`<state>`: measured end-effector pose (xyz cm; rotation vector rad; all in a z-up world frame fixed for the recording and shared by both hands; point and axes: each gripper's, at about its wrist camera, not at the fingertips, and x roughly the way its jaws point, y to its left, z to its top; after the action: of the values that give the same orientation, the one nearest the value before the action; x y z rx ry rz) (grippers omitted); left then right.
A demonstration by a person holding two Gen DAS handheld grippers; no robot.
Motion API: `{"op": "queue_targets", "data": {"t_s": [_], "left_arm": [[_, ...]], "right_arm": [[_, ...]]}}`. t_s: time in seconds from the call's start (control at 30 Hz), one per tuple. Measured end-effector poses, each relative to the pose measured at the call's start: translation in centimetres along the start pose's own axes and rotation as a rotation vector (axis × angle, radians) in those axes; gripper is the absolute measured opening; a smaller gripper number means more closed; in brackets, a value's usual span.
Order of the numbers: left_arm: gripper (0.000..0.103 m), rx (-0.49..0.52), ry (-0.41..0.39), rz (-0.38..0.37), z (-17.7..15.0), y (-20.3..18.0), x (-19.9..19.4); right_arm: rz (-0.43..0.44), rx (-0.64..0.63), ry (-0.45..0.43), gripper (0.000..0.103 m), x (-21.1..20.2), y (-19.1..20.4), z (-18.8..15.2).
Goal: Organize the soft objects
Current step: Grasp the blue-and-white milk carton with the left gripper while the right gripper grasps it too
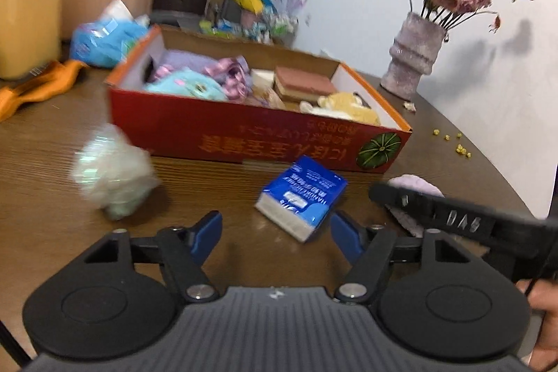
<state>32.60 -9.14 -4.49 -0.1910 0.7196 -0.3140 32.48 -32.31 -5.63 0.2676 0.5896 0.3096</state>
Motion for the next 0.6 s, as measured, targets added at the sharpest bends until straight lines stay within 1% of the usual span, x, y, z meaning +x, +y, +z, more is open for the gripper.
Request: {"op": "queue_targets", "data": {"t_s": [0.07,0.13,0.2,0.27,0.3,0.33,0.37,0.4,0.47,0.53,0.6], "left_arm": [[0.055,-0.031,0.039,-0.017,0.7,0.2,1.9],[0.046,-0.085,0.067,-0.037,1.3,0.7,3.1],[0.046,-0.141,0.084,-0.064,1.6,1.5,4.0],[0.040,-0.160,0.074,-0.081,1.4,2.0,4.2],[0.038,-0.159,0.069,-0.087,1.3,2.1,4.2],[0.036,-0.163,0.066,-0.090,1.1,2.3,4.1],[0.030,-0.169,0.062,-0.094,1.0,2.4,3.8],[0.028,-0.171,0.064,-0.102,0.9,2.5,3.6],[0.020,-0.187,0.074,-0.119,0.5,3.0,2.7],[0.018,-0.200,0.084,-0.137,-0.2,3.4,1.5],[0.018,-0.196,0.099,-0.162,-1.4,3.5,-0.1]], "right_arm": [[0.033,-0.005,0.023,0.038,1.7,-0.3,1.2],[0.055,-0.005,0.053,0.038,3.6,-0.5,2.0],[0.085,0.012,0.076,0.038,4.9,-0.7,2.4],[0.130,0.033,0.105,0.037,5.6,-0.6,2.5],[0.148,0.041,0.119,0.033,5.8,-0.5,2.3],[0.155,0.051,0.137,0.028,5.9,-0.4,2.0],[0.143,0.046,0.141,0.027,5.7,-0.1,1.6],[0.139,0.037,0.135,0.025,5.2,0.2,1.0],[0.143,0.061,0.132,0.023,3.6,0.6,-0.1],[0.156,0.083,0.134,0.023,1.7,1.1,-1.8],[0.162,0.103,0.135,0.022,-0.5,1.6,-3.4]]}}
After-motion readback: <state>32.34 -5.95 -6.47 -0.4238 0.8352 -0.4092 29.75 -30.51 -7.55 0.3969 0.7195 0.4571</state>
